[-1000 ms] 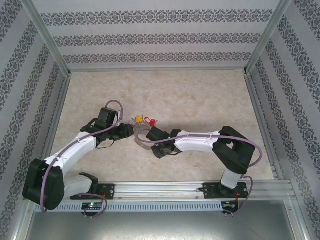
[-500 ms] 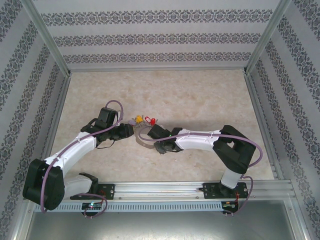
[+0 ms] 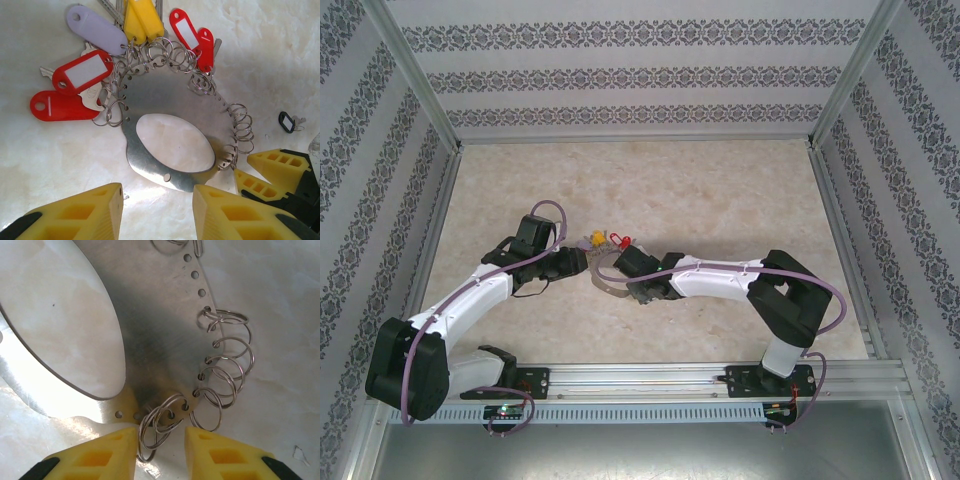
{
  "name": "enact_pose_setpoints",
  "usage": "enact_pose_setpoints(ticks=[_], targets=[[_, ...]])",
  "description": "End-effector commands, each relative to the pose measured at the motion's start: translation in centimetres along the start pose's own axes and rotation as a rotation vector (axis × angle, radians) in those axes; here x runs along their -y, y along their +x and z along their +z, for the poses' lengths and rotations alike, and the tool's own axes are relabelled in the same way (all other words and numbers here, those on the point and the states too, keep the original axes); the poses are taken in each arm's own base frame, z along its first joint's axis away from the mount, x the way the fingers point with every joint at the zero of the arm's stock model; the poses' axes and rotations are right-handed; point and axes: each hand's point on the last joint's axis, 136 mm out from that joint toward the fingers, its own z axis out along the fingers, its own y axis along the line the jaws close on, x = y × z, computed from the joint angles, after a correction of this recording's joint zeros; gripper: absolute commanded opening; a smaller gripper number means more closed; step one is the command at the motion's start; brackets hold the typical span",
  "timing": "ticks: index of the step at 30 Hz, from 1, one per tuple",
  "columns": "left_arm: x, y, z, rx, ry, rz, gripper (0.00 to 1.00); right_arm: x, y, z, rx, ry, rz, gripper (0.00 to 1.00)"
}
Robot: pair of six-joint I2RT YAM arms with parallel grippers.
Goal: Put the keys on the keyring
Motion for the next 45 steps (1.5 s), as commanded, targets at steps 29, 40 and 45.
enact_pose_setpoints(ticks=[29,40,45], targets=[[1.5,-0.9,-1.4,0.033,0.022,0.042,0.4,-0.5,-1.8,-2.1,0.118,-0.089,-0.126,0.0],[9.4,-2.7,-8.6,0.212,0.347,0.254,0.22,-3.0,-5.0,-18.1,0.622,-0.47,-0.432,0.0],[15.6,-1.6,-15.5,0.34,0.675,0.461,0.24,-2.9,-4.9,-24.4,0.776,-0.615,-0.471,0.0]])
